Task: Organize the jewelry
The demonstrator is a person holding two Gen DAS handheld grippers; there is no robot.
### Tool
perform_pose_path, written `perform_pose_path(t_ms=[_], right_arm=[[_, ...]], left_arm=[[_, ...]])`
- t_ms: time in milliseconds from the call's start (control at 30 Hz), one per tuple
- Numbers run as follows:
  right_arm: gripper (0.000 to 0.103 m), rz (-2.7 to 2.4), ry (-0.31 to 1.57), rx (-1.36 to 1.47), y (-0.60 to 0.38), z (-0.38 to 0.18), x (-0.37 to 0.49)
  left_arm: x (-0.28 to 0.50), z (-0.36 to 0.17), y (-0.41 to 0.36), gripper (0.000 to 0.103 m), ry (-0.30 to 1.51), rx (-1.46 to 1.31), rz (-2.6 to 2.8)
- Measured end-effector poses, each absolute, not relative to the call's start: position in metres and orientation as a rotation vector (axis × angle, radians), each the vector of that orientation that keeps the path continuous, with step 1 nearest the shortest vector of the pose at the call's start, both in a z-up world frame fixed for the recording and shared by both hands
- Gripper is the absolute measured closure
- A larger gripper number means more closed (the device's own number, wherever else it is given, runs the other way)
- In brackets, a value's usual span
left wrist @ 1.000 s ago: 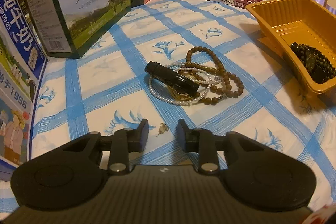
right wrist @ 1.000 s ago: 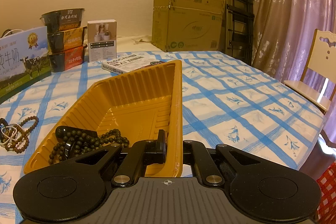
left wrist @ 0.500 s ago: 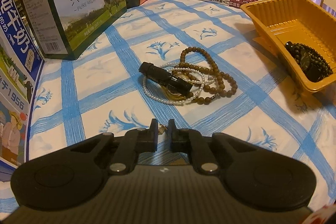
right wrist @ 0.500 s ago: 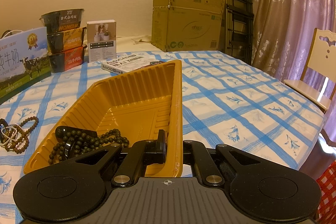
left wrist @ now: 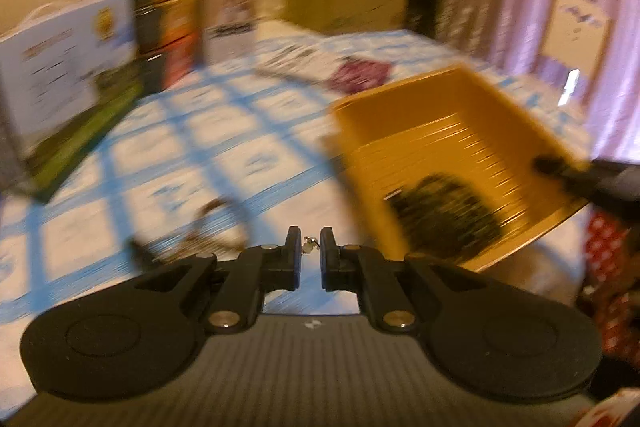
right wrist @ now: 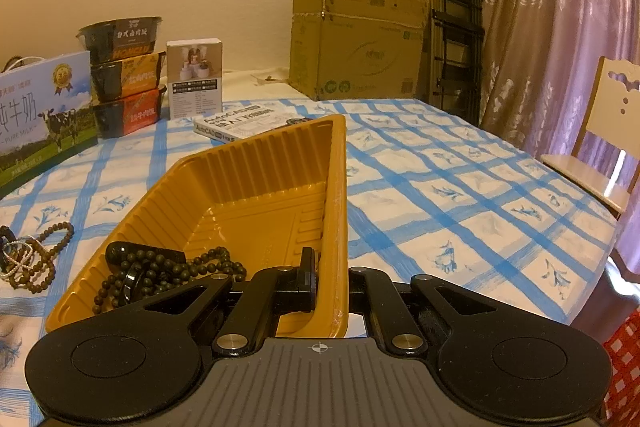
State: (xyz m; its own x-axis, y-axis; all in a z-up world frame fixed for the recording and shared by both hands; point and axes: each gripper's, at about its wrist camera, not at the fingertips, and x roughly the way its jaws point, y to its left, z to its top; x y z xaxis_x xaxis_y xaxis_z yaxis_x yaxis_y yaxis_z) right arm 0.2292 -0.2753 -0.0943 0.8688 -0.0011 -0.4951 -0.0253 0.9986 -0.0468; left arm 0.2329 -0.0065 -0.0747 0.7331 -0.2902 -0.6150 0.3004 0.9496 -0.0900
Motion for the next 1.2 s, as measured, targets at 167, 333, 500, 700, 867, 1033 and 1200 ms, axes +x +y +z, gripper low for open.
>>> perform_pose_path(t_ms=[167,333,500,700,867,1033,1200], right_arm=[[0.098,0.018,0.514,-0.060,-0.272,-0.095,0.230],[0.098,0.021,0.516,-0.049,-0.271,-0.095,0.230],[0.098,0.020,0.518,-0.043,-0.271,-0.094,0.231],[0.098,0.019,0.519,-0.035,-0.271,-0.094,0.231],[0.098,0.018,0.520,-0.039,-0.271,-0.094,0.231],[0.098,0.016,0.524,-0.030,-0.276,-0.094,0.231],[0.098,0.016,0.524,-0.032,-0.276,-0.094,0.231]], left_arm=[[0.257,-0.067,-0.061,0.095,0.643,-0.002,-0.438],[0.275,-0.075,-0.096,0.095,0.671,-0.016,-0.478],[0.282,-0.081,-0.105,0.084,0.696,-0.063,-0.462],[0.267,-0.071,-0.090,0.077,0.657,-0.104,-0.412],[0.242,-0.070,-0.049,0.074,0.655,-0.137,-0.326],[0.223,-0.083,0.008,0.074,0.711,-0.140,-0.153],[0.219,-0.096,0.060,0.071,0.766,-0.158,0.005]])
